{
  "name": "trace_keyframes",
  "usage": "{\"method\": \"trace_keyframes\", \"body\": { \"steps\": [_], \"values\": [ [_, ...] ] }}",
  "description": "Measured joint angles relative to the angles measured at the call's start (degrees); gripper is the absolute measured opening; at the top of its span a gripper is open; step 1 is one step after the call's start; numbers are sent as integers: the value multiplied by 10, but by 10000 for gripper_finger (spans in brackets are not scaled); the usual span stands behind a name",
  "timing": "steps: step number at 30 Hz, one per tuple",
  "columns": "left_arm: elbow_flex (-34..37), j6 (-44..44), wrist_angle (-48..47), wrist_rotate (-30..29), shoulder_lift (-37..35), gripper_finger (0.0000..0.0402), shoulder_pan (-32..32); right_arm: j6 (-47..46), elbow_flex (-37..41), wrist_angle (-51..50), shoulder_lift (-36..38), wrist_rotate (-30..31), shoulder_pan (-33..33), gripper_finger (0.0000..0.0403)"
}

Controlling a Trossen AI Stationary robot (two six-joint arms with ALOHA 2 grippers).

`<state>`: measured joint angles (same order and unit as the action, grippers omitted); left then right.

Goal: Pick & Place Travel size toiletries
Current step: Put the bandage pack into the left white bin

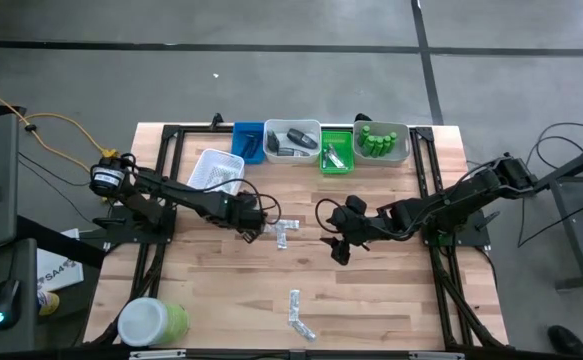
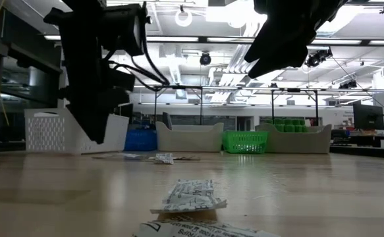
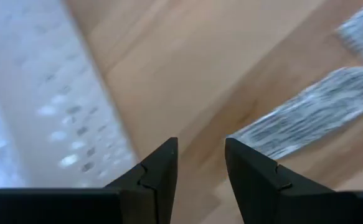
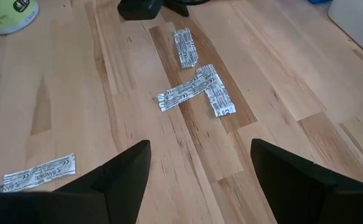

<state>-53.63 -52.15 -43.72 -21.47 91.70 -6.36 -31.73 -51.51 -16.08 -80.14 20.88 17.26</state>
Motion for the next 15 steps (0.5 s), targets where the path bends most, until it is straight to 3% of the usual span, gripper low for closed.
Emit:
{"method": "trace_keyframes", "body": {
  "steps": [9, 15],
  "values": [
    [0, -11, -37, -48, -5, 131, 0, -2, 0, 1, 0, 0, 0, 270],
    [0, -80, -120, -90, -5, 131, 0, -2, 0, 3, 0, 0, 0, 270]
  ]
}}
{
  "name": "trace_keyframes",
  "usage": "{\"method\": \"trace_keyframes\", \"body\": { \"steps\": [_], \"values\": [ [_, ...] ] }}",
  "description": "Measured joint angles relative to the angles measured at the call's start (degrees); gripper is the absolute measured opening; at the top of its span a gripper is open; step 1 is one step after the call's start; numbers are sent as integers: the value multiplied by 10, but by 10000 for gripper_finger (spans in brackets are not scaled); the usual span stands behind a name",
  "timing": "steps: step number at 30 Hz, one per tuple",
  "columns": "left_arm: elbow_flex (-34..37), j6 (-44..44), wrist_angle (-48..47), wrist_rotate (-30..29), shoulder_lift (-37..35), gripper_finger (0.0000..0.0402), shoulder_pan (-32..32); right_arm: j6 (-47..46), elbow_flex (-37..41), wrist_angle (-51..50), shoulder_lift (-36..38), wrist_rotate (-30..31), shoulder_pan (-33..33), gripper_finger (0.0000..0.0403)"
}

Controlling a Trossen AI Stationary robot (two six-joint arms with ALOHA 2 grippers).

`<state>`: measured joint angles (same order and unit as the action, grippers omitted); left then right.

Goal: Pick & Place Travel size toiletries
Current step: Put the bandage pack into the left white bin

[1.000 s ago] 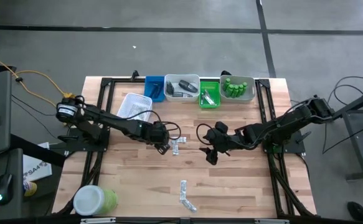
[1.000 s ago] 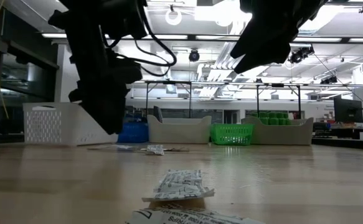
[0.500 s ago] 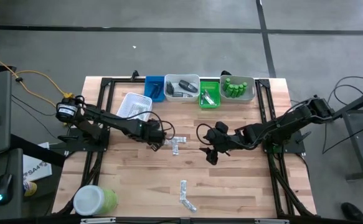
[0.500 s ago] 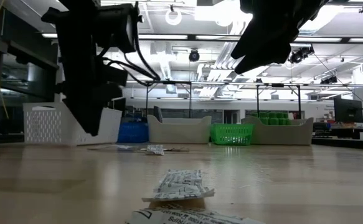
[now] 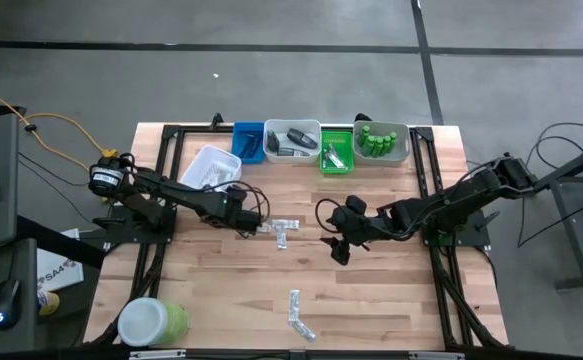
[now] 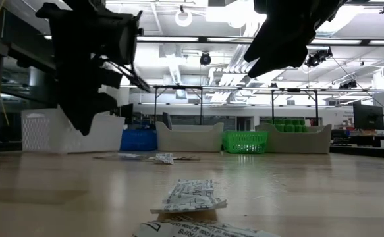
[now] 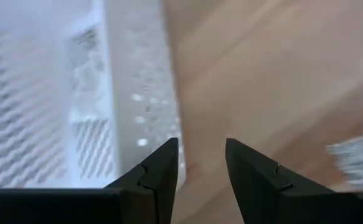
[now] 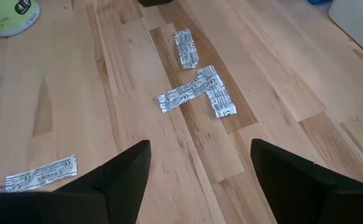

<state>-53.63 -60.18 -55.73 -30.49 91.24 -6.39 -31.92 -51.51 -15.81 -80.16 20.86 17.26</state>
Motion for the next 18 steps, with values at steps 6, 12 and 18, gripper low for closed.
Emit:
{"method": "trace_keyframes", "body": {
  "steps": [6, 12, 18],
  "values": [
    [0, -83, -94, -17, 0, 131, 0, 0, 0, 2, 0, 0, 0, 270],
    [0, -143, -170, -35, 0, 131, 0, 0, 0, 2, 0, 0, 0, 270],
    [-5, -166, -193, -29, 0, 131, 0, 0, 0, 2, 0, 0, 1, 270]
  ]
}}
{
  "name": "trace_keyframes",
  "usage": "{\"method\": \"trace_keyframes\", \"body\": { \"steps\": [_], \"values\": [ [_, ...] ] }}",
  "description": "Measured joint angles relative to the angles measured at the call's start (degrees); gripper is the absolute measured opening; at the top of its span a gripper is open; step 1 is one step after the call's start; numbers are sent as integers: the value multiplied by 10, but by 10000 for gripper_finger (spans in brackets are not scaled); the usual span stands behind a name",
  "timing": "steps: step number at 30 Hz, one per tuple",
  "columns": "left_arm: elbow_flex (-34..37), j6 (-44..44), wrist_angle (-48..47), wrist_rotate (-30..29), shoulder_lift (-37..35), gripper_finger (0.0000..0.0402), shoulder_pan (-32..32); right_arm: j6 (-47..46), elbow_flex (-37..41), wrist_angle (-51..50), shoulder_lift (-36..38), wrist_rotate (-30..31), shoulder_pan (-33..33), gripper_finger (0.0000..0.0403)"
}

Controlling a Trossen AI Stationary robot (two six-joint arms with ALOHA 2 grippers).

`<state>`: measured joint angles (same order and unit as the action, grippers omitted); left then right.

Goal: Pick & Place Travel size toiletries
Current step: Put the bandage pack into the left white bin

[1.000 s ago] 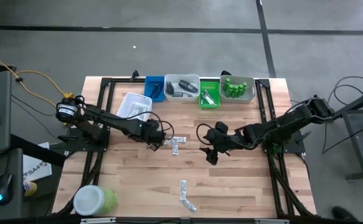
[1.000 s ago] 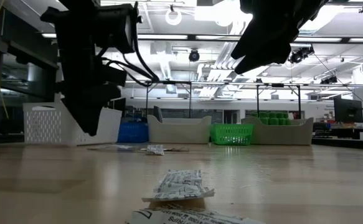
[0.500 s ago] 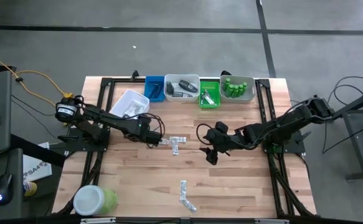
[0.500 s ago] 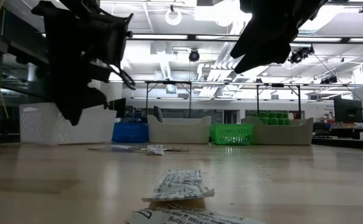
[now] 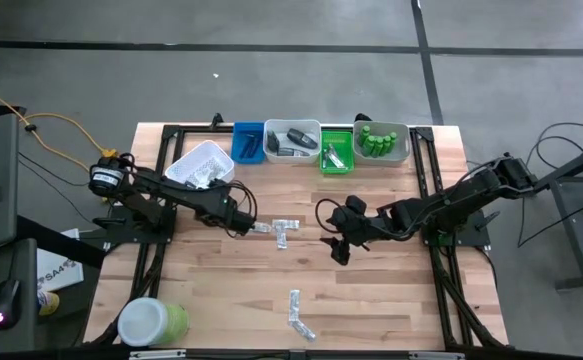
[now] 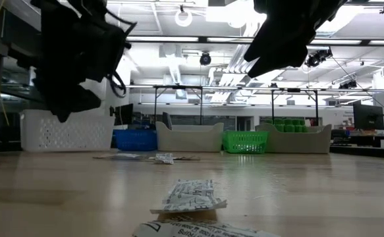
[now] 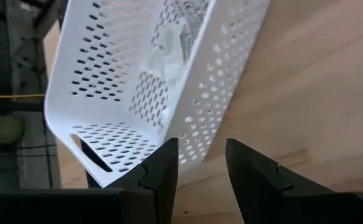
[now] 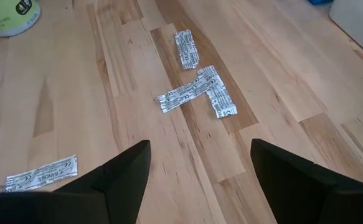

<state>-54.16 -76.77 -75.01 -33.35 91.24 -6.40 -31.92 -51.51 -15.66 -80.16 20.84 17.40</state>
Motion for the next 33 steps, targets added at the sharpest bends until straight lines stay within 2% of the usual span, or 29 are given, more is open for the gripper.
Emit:
{"method": "trace_keyframes", "body": {
  "steps": [4, 9, 12, 16, 25, 28, 33],
  "values": [
    [-32, 27, 22, 11, 0, 131, -15, 0, 0, 0, 0, 0, 6, 270],
    [-66, 97, 141, 21, 0, 131, -39, 0, 0, 0, 0, 1, 10, 270],
    [-62, 105, 219, 44, 0, 131, -48, 0, 0, 0, 0, 0, 10, 270],
    [-52, 87, 278, 72, 0, 131, -50, 0, 0, 0, 0, 0, 10, 270],
    [-15, 75, 371, 69, 6, 131, -49, 1, 0, 0, 0, 0, 12, 270],
    [-13, 75, 375, 76, 10, 131, -49, 2, 0, -1, 0, 0, 14, 270],
    [-13, 138, 415, 79, 29, 134, -49, 1, 0, -4, 0, 0, 15, 270]
  ]
}}
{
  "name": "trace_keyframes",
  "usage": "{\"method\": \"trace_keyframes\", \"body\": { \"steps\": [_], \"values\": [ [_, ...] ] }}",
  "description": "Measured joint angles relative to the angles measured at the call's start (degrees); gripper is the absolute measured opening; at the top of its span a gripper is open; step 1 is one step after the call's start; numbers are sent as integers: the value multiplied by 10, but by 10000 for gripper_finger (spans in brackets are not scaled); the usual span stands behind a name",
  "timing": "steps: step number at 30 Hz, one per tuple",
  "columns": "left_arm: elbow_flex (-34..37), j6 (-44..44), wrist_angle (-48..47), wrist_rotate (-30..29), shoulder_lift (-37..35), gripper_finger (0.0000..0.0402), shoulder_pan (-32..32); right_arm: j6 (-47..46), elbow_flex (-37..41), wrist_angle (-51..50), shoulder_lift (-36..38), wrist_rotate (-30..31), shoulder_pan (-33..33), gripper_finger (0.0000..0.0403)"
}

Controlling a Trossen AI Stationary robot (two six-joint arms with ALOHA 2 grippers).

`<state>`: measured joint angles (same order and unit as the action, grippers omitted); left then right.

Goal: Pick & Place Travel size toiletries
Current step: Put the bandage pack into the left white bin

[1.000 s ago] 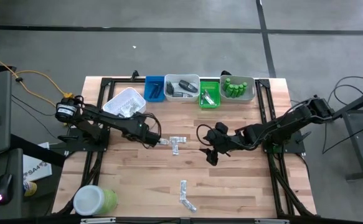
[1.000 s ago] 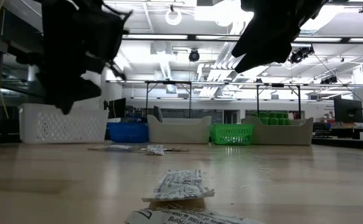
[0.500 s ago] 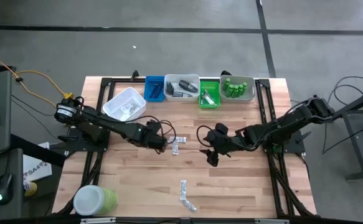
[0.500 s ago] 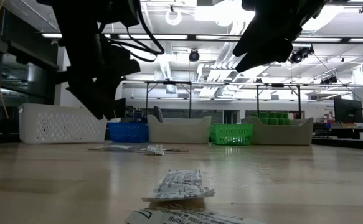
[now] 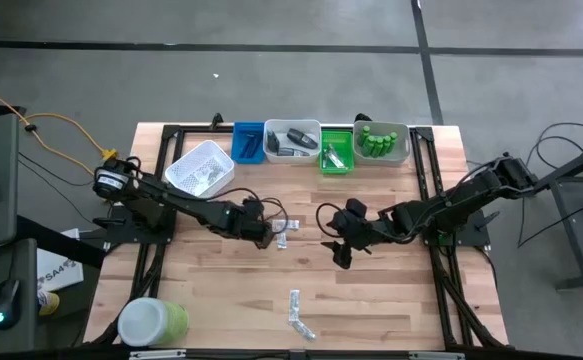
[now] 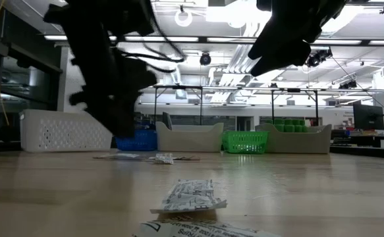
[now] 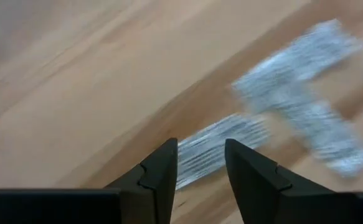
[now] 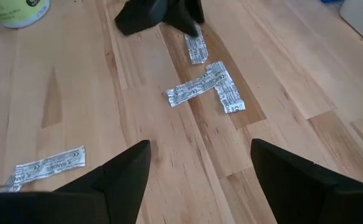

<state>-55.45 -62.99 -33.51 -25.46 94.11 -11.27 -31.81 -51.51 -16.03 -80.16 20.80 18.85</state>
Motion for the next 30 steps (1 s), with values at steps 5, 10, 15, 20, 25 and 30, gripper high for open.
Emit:
{"method": "trace_keyframes", "body": {
  "steps": [5, 10, 15, 20, 25, 30],
  "values": [
    [-1, 55, 56, 23, 20, 161, 0, -1, 0, 0, 0, 1, 7, 270],
    [-3, 39, 58, 17, 27, 219, 0, -1, 0, -1, 0, 1, 11, 270],
    [-1, -39, 28, 10, 28, 262, 0, -1, 0, -4, 0, 1, 11, 270],
    [-1, -75, 5, -4, 28, 266, 0, -1, 0, 0, 0, 2, 11, 270],
    [-1, -96, 9, -7, 56, 267, 0, -1, 0, 0, 0, 2, 11, 270],
    [-4, -110, 10, -18, 83, 267, -1, -1, 0, -1, 0, 2, 11, 270]
  ]
}}
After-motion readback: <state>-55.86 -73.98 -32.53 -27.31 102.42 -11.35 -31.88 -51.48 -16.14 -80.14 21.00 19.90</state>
